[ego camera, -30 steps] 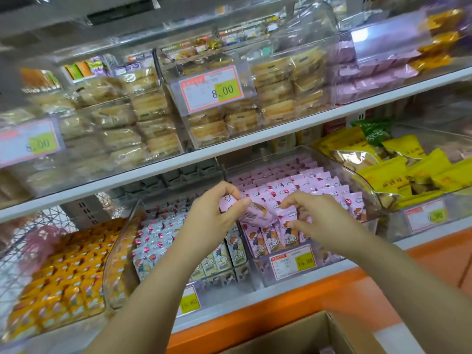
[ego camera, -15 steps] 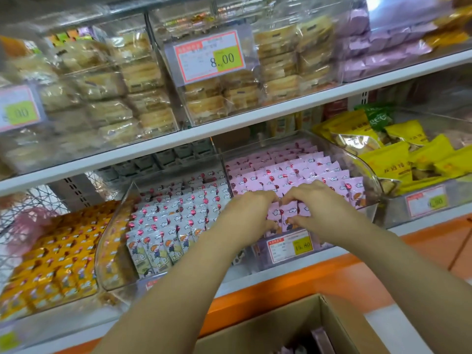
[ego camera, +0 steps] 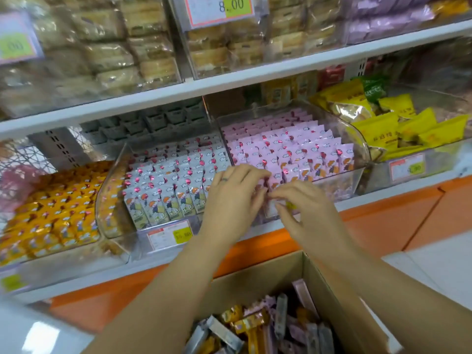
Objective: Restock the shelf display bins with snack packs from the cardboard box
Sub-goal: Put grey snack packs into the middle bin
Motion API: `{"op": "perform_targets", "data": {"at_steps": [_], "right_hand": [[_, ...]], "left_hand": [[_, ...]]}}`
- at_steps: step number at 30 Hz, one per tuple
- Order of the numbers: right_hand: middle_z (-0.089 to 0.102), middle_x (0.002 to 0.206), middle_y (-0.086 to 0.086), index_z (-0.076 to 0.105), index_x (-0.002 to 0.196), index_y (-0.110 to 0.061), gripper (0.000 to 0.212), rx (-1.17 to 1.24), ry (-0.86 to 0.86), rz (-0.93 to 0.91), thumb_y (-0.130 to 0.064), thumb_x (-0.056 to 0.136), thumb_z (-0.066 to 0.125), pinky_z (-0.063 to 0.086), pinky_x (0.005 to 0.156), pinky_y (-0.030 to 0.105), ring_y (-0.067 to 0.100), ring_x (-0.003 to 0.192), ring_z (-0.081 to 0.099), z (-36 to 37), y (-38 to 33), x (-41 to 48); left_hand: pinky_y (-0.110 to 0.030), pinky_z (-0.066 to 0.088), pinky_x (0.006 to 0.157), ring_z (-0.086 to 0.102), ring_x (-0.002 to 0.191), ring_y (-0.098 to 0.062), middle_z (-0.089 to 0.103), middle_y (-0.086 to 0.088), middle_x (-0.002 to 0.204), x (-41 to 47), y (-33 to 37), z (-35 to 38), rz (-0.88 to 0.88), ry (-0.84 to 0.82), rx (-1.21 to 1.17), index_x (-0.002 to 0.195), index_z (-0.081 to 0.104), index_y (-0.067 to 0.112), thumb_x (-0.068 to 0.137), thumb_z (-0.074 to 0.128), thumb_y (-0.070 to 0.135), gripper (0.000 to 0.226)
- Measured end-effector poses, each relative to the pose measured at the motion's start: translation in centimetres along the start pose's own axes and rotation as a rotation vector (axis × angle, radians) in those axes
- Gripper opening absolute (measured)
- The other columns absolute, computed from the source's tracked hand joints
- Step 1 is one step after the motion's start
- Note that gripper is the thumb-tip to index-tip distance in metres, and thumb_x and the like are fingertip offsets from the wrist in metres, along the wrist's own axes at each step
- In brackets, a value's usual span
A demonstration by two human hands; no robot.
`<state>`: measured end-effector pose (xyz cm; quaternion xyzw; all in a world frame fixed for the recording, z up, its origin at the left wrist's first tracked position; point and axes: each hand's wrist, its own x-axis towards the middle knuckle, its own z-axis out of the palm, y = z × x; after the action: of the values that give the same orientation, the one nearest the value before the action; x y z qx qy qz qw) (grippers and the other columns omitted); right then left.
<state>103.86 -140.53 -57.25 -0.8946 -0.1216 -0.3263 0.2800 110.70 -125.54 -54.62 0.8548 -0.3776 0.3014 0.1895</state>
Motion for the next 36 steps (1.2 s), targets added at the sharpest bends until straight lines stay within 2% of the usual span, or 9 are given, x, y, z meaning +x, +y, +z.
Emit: {"op": "perform_targets", "data": {"at_steps": [3,9,12,15,21,27,29,33,36], "right_hand": [[0.061,0.088,-0.004,0.067,0.095,-0.013,0.022,0.070,-0.050,0.054,-0.022,0.085,0.050,0.043,0.076,0.026,0.013,0.084,0.054,2.0,-1.7,-3.3],[0.055,0.088,-0.010,0.067,0.104,-0.015,0.019,0.078,-0.286,0.276,-0.010,0.087,0.062,0.032,0.073,-0.001,-0.010,0.076,0.044,7.7,-2.6,-9.4],[0.060,0.107,-0.001,0.059,0.122,-0.018,0.034,0.051,-0.520,0.413,-0.014,0.089,0.062,0.047,0.082,0.015,0.004,0.089,0.054,10.1,-1.0,-11.7],[0.053,0.128,0.008,0.050,0.133,-0.016,0.046,-0.096,-0.863,0.597,-0.023,0.089,0.064,0.044,0.099,0.039,0.027,0.118,0.051,11.8,1.9,-13.5],[0.057,0.124,0.013,0.054,0.123,-0.012,0.036,-0.234,-1.276,0.720,-0.033,0.093,0.056,0.043,0.083,0.030,0.029,0.114,0.052,12.7,5.3,-17.3],[0.047,0.139,0.007,0.047,0.136,-0.018,0.050,-0.109,-1.343,0.778,-0.018,0.089,0.065,0.038,0.084,0.022,0.024,0.122,0.048,11.4,6.1,-18.1],[0.052,0.133,0.005,0.054,0.128,-0.020,0.045,-0.079,-1.342,0.776,-0.018,0.086,0.069,0.040,0.081,0.021,0.021,0.115,0.053,11.5,6.3,-18.5],[0.056,0.098,-0.007,0.064,0.093,-0.023,0.011,-0.036,-1.308,0.719,-0.017,0.085,0.069,0.041,0.073,0.021,0.012,0.098,0.055,12.1,6.3,-18.7],[0.056,0.105,-0.004,0.063,0.104,-0.021,0.023,0.019,-1.238,0.725,-0.020,0.083,0.072,0.044,0.077,0.022,0.015,0.105,0.055,12.8,5.9,-18.3]], "left_hand": [[-0.029,0.034,0.080,0.053,0.092,-0.016,0.063,0.003,0.098,-5.8,0.3,0.4,-0.048,0.046,-0.140,0.103,0.062,0.022,0.088,0.053,0.024,0.017],[-0.029,0.046,0.074,0.059,0.088,-0.015,0.061,0.003,0.097,-17.1,-1.3,2.6,-0.329,-0.155,-0.299,0.103,0.066,0.016,0.091,0.054,0.018,0.017],[-0.020,0.044,0.077,0.054,0.089,-0.006,0.055,0.011,0.098,-21.6,-2.8,3.5,-0.566,-0.289,-0.339,0.107,0.065,0.019,0.093,0.057,0.013,0.018],[-0.016,0.042,0.081,0.054,0.094,-0.004,0.056,0.012,0.101,-25.3,-4.4,5.1,-0.734,-0.459,-0.361,0.112,0.063,0.024,0.094,0.057,0.017,0.021],[-0.016,0.041,0.080,0.055,0.094,-0.005,0.057,0.012,0.098,-28.6,-4.9,9.4,-0.860,-0.688,-0.409,0.115,0.062,0.022,0.093,0.059,0.019,0.022],[-0.022,0.043,0.083,0.057,0.099,-0.010,0.061,0.007,0.104,-29.6,-4.0,12.3,-0.955,-0.821,-0.459,0.114,0.061,0.020,0.095,0.056,0.016,0.021],[-0.021,0.042,0.082,0.055,0.098,-0.007,0.061,0.008,0.104,-30.0,-4.0,12.6,-0.975,-0.850,-0.454,0.115,0.061,0.020,0.095,0.055,0.017,0.021],[-0.025,0.046,0.084,0.057,0.104,-0.012,0.062,0.005,0.107,-30.6,-4.5,12.4,-1.012,-0.871,-0.448,0.116,0.061,0.018,0.096,0.054,0.018,0.022],[-0.024,0.045,0.079,0.055,0.102,-0.010,0.062,0.002,0.115,-31.2,-5.1,12.0,-1.071,-0.891,-0.425,0.116,0.061,0.019,0.096,0.053,0.019,0.021]]}}
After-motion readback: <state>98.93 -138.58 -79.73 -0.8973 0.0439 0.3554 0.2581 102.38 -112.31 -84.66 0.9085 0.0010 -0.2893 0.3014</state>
